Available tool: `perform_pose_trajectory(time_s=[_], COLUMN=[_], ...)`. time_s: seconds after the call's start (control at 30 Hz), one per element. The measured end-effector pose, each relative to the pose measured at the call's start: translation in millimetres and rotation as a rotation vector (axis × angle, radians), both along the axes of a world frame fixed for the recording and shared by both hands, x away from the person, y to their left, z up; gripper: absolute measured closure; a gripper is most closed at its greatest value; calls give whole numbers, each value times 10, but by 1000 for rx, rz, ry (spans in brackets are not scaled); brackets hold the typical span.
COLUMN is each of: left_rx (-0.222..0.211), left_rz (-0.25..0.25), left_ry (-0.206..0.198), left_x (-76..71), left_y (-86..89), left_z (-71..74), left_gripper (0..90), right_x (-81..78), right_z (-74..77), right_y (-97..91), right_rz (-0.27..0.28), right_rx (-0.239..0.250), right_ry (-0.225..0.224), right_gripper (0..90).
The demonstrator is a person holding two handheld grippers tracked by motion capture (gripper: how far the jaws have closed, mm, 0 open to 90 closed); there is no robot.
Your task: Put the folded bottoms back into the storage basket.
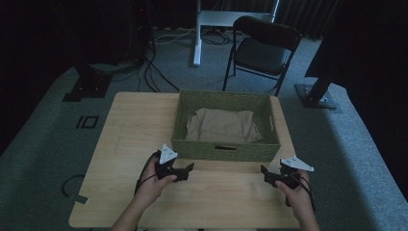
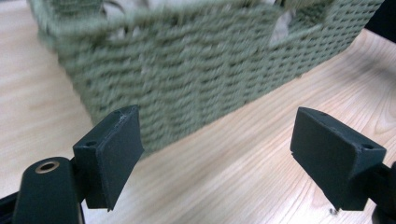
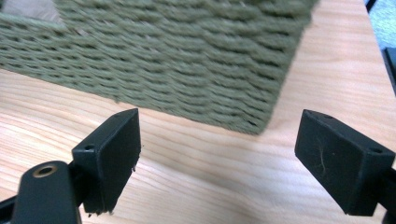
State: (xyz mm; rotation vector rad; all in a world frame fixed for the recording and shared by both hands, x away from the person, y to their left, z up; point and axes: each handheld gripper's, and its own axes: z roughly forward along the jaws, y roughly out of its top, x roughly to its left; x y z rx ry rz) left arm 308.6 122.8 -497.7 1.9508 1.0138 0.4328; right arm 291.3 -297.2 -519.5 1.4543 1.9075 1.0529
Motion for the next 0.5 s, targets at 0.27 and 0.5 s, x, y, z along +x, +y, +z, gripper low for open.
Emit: perform_pose_trajectory(time_s=[0.27, 0.5], left_rx=[4, -7], left_rz=[37, 88], left_ry=[27, 42], left_x=[-45, -105], left_y=[152, 328], left_z=[-151, -253], left_gripper=[177, 177], right_x=[-10, -29], right_z=[-177, -252], right_y=[-78, -151], right_rz=[-34, -72], right_rx=[-4, -14], right_ry=[34, 55], right_gripper=[139, 138])
